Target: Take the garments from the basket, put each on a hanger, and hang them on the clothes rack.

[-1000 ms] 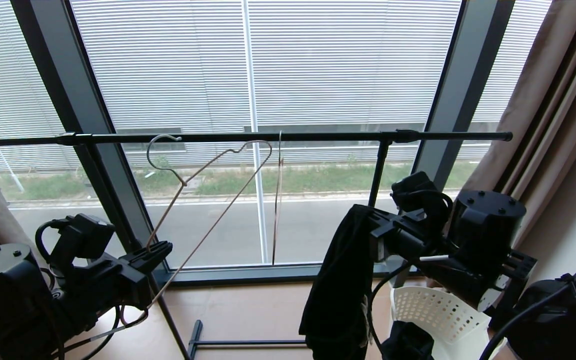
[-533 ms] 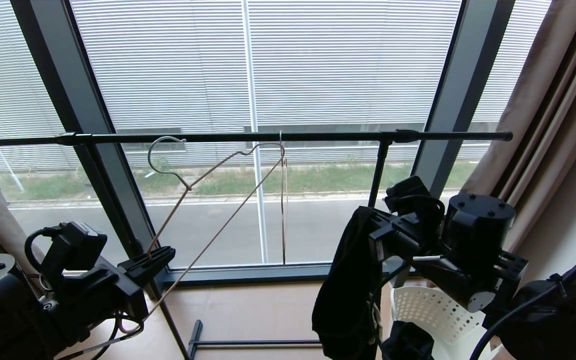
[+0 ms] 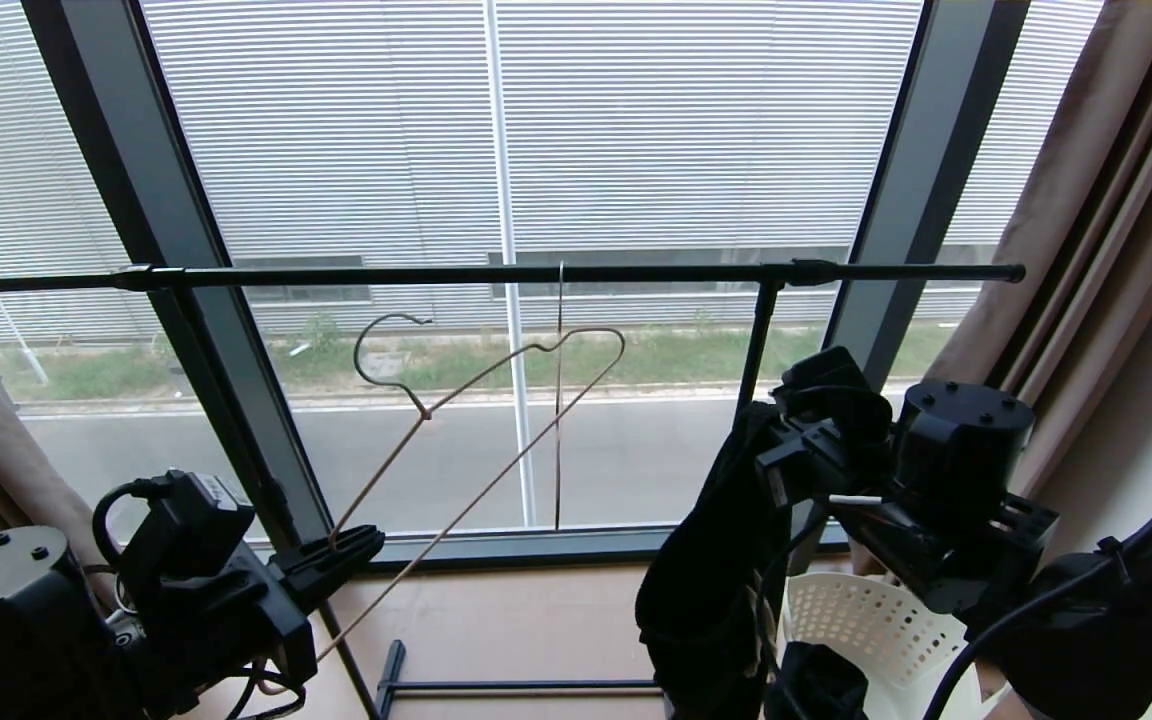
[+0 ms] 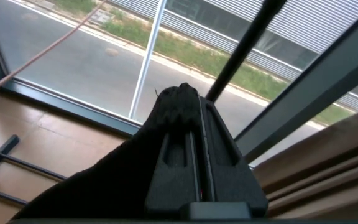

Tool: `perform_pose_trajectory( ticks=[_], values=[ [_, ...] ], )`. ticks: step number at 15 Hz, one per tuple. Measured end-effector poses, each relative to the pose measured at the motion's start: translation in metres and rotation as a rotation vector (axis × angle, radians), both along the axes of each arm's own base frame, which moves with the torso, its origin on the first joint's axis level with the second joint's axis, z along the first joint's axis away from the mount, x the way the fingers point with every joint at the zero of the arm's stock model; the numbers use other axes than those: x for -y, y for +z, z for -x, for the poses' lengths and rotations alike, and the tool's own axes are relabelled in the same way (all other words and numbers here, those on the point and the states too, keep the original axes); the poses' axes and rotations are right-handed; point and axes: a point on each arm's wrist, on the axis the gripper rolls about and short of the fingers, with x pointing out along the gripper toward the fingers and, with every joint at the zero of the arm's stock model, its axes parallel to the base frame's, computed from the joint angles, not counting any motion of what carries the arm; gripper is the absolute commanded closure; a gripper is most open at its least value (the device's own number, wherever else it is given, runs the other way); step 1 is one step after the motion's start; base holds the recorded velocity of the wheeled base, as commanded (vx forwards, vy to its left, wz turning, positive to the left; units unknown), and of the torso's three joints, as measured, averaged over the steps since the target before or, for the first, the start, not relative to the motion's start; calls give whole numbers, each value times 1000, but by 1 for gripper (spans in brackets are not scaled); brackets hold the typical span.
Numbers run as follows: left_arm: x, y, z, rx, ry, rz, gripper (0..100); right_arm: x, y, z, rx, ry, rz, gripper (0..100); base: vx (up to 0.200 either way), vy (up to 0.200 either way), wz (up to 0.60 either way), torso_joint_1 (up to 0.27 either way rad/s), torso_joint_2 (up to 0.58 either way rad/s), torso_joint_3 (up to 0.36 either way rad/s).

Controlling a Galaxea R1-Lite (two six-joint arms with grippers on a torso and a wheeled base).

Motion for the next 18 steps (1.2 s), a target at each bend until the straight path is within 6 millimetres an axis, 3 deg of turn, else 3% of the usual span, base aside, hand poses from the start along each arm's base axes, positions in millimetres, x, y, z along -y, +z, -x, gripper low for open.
perform_pose_trajectory(
  ticks=[6,11,18],
  values=[
    [21,-14,1,-47,-109,-46,100,10,9,-21,53,-203,17,100,0,0,0,0,0,0],
    [35,-26,3,-99,-179,-67,100,12,9,-37,70,-244,24,100,0,0,0,0,0,0],
    [49,-39,7,-156,-247,-93,100,9,10,-36,76,-236,20,100,0,0,0,0,0,0]
  ],
)
